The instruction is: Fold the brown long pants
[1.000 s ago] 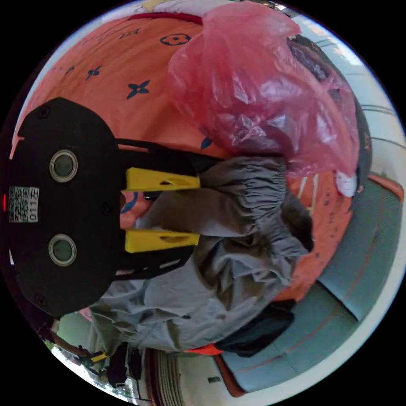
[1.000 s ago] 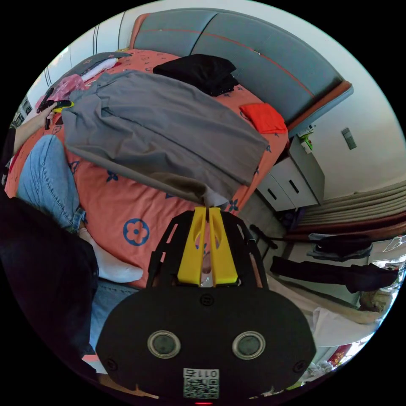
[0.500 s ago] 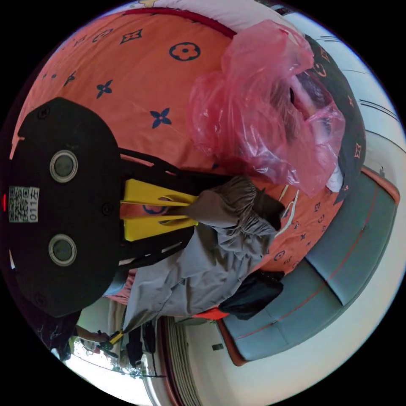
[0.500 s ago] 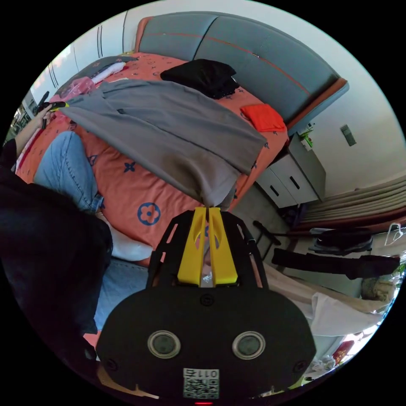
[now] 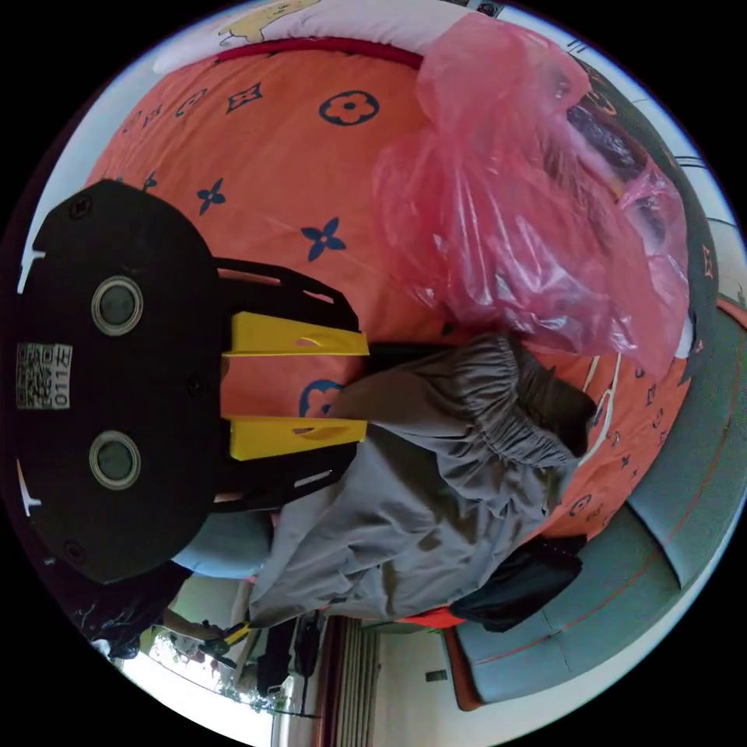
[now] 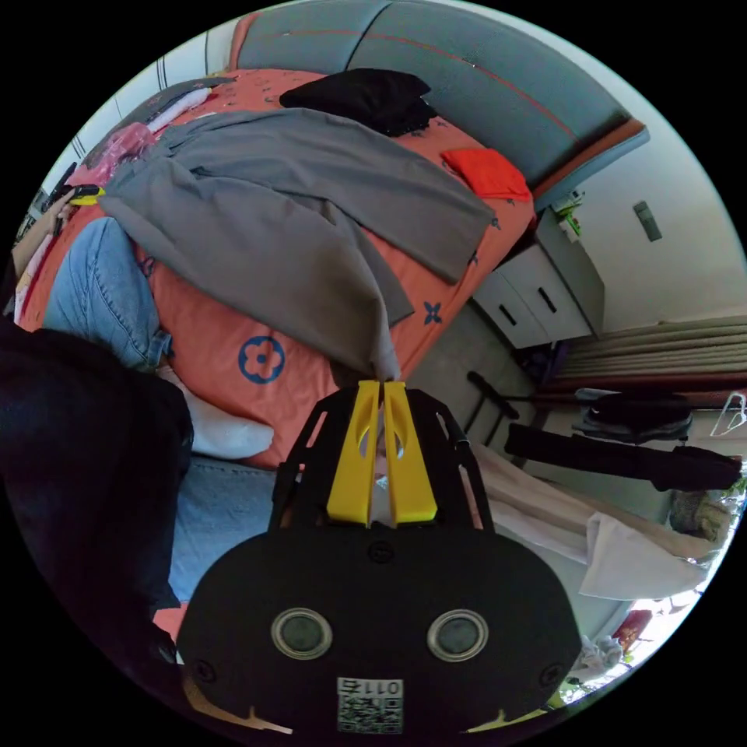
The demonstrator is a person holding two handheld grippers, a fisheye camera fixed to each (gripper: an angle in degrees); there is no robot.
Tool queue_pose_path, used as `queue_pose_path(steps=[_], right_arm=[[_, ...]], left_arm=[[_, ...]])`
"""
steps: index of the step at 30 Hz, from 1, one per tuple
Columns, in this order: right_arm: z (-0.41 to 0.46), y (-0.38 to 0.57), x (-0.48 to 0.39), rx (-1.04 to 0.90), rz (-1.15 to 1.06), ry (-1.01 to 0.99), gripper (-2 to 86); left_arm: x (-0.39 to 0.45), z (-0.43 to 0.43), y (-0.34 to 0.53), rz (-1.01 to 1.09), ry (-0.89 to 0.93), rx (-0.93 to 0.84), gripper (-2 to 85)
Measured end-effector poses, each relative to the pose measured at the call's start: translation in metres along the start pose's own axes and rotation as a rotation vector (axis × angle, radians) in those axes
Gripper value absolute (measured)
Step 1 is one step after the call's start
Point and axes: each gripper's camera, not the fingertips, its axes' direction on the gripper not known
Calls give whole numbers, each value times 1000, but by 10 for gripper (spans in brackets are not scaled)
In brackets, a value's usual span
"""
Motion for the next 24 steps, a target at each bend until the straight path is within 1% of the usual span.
queue_pose_path(steps=[2, 3, 4, 5, 6, 7, 9, 11, 13, 14, 16, 17, 18, 19, 20, 21, 22, 24], right_arm=[[8, -12, 2, -4, 3, -19, 11], [14, -21, 3, -20, -5, -19, 11], [20, -32, 4, -40, -18, -11, 12], [23, -37, 4, -54, -28, -8, 12], [28, -49, 4, -73, -46, 2, 12], [32, -61, 4, -85, -64, 10, 13], [38, -79, 4, -114, -91, 24, 13], [45, -98, 4, -152, -113, 44, 13], [54, -120, 6, -206, -141, 63, 13], [56, -126, 6, -220, -147, 68, 13], [63, -146, 8, -267, -166, 104, 13], [64, -151, 9, -276, -167, 109, 14], [67, -161, 11, -288, -162, 113, 14], [69, -172, 14, -296, -152, 114, 14], [70, -176, 16, -300, -148, 115, 14], [72, -185, 19, -309, -144, 121, 14], [74, -193, 21, -316, -141, 131, 14], [79, -205, 26, -325, -132, 137, 13]], left_arm=[[1, -8, 5, 38, 32, 15, 93], [10, -16, 7, 101, 46, 48, 91], [26, -28, 7, 197, 36, 109, 89], [36, -35, 6, 249, 16, 151, 88], [56, -48, 2, 329, -51, 238, 87], [75, -57, -9, 362, -138, 323, 88], [98, -58, -37, 364, -225, 402, 92], [115, -46, -77, 366, -271, 397, 100], [126, -21, -135, 343, -313, 334, 114], [127, -13, -150, 334, -311, 305, 118], [123, 23, -201, 277, -245, 130, 125], [122, 33, -212, 259, -225, 74, 119], [122, 51, -229, 259, -186, -25, 108], [125, 56, -241, 267, -210, -26, 89], [127, 53, -244, 270, -232, 26, 79], [130, 42, -253, 238, -281, 134, 72], [130, 34, -263, 206, -297, 195, 68], [128, 33, -278, 175, -363, 201, 68]])
